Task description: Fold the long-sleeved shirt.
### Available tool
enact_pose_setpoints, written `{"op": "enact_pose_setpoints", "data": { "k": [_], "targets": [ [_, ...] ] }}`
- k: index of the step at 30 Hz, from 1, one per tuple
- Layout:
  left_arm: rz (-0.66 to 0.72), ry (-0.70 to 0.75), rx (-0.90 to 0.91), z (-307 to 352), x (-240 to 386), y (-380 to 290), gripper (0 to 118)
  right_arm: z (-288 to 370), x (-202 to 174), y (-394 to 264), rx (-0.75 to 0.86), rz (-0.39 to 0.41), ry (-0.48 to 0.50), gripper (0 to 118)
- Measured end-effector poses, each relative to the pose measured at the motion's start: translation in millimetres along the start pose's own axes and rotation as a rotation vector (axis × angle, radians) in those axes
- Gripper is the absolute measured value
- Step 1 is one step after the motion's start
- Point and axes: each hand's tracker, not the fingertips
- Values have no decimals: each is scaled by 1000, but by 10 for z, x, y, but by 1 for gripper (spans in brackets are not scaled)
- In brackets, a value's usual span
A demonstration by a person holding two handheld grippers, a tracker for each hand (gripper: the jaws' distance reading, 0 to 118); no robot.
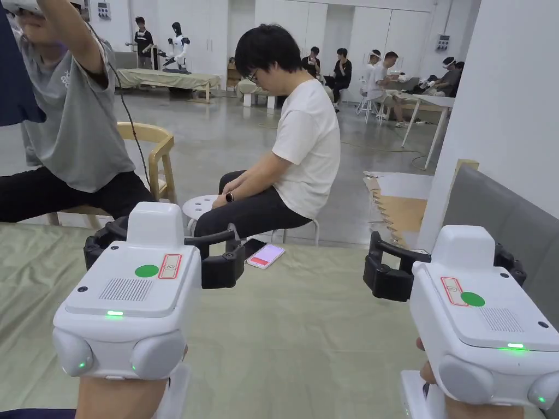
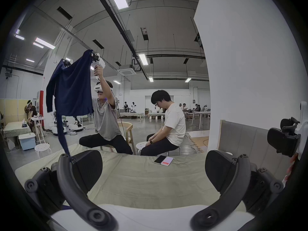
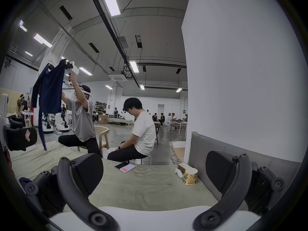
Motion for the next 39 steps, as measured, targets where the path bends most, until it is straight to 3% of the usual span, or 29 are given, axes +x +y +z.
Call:
{"op": "enact_pose_setpoints", "data": {
  "k": [16,39],
  "targets": [
    [-34,-15,19,92,81,44,111,90,-61,-20,14,50,5,118],
    [-36,-9,55,117,50,22,111,80,-40,-92,16,29,1,118]
  ]
}}
